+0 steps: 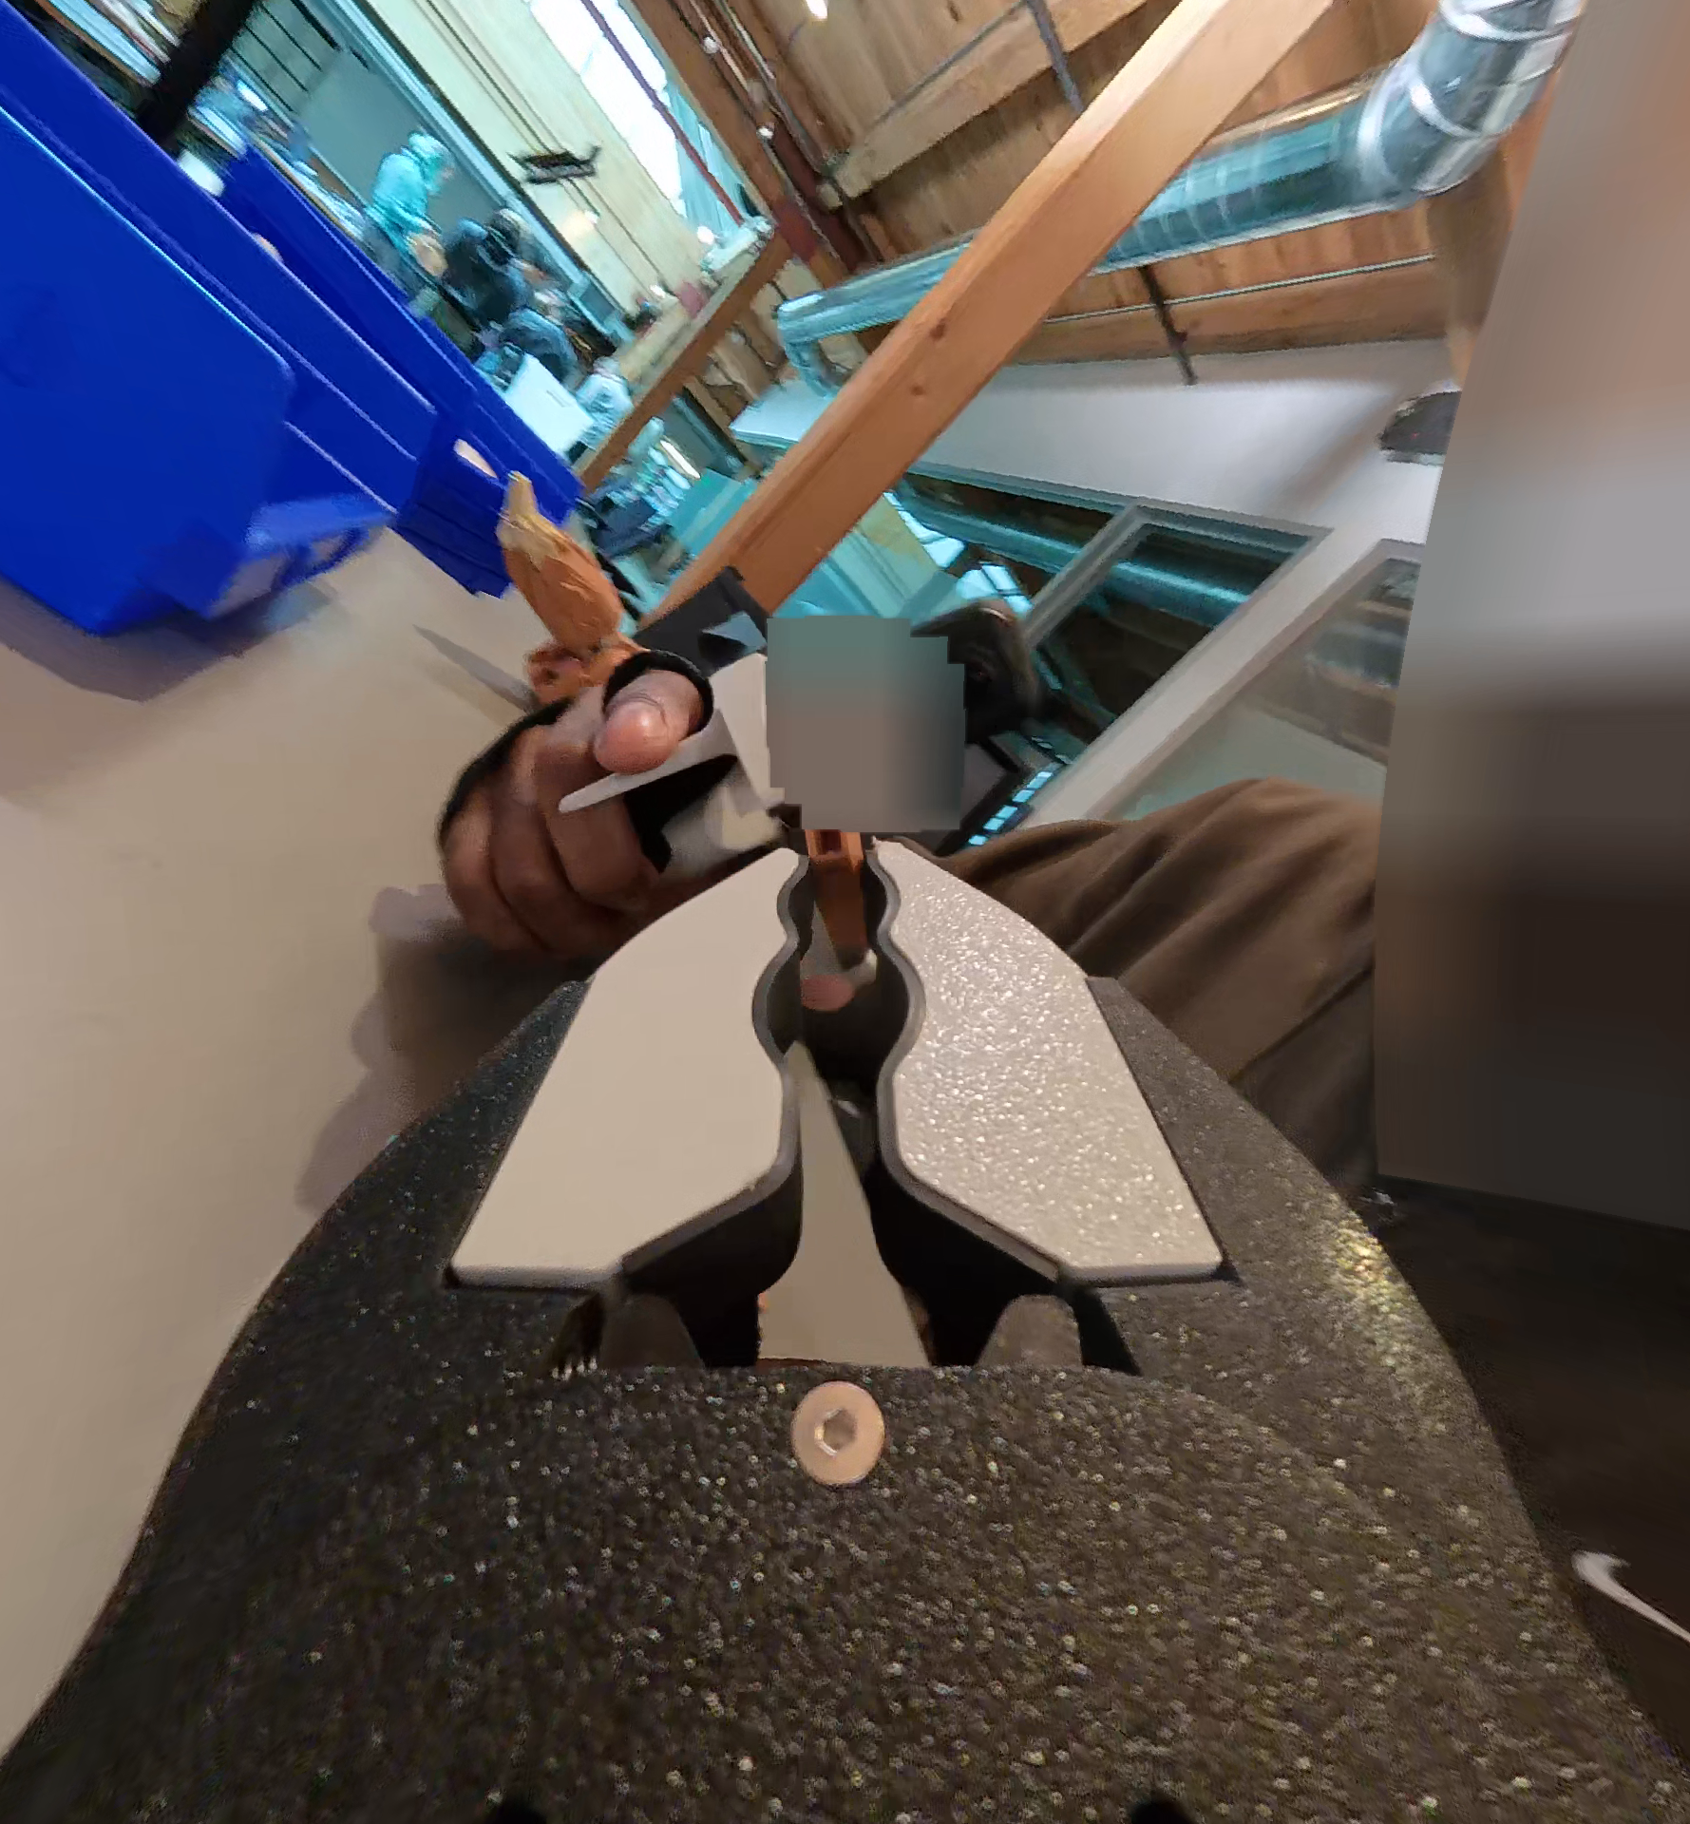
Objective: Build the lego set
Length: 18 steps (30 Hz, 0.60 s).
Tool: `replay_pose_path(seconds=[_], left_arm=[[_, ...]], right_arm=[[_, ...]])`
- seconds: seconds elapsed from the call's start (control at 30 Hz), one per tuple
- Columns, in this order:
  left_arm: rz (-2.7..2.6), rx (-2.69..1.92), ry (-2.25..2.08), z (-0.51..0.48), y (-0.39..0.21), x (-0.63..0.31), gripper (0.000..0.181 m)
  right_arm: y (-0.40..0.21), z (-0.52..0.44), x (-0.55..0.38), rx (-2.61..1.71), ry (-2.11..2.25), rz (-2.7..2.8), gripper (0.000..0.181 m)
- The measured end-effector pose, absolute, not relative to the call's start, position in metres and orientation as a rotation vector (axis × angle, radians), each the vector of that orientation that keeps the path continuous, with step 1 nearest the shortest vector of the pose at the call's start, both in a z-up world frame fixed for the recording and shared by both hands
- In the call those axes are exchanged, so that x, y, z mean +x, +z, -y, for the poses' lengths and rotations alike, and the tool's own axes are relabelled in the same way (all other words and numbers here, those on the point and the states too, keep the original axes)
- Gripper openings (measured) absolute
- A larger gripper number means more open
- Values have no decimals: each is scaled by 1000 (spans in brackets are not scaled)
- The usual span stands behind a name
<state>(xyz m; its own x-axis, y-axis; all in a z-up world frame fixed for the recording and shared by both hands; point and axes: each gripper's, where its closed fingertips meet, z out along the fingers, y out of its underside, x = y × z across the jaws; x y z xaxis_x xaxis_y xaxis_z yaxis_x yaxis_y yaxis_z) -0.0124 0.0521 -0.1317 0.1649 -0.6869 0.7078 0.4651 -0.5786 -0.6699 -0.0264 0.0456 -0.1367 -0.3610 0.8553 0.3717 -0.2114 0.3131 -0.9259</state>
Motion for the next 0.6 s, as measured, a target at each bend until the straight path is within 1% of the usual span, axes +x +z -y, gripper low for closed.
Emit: replay_pose_path(seconds=[0.07, 0.2, 0.37, 0.6], left_arm=[[-218, -1550, -1452, -58, -133, -19, 9], [-198, -1653, -1113, -74, -145, -31, 9], [-211, -1793, -783, -84, -164, -36, 9], [-222, -1896, -581, -87, -180, -43, 9]], right_arm=[[-142, -53, -31, -642, 1162, 1539, 37], [-146, -67, -40, -702, 941, 1520, 45], [-158, -73, -51, -727, 675, 1554, 43], [-171, -80, -57, -749, 452, 1590, 38]])
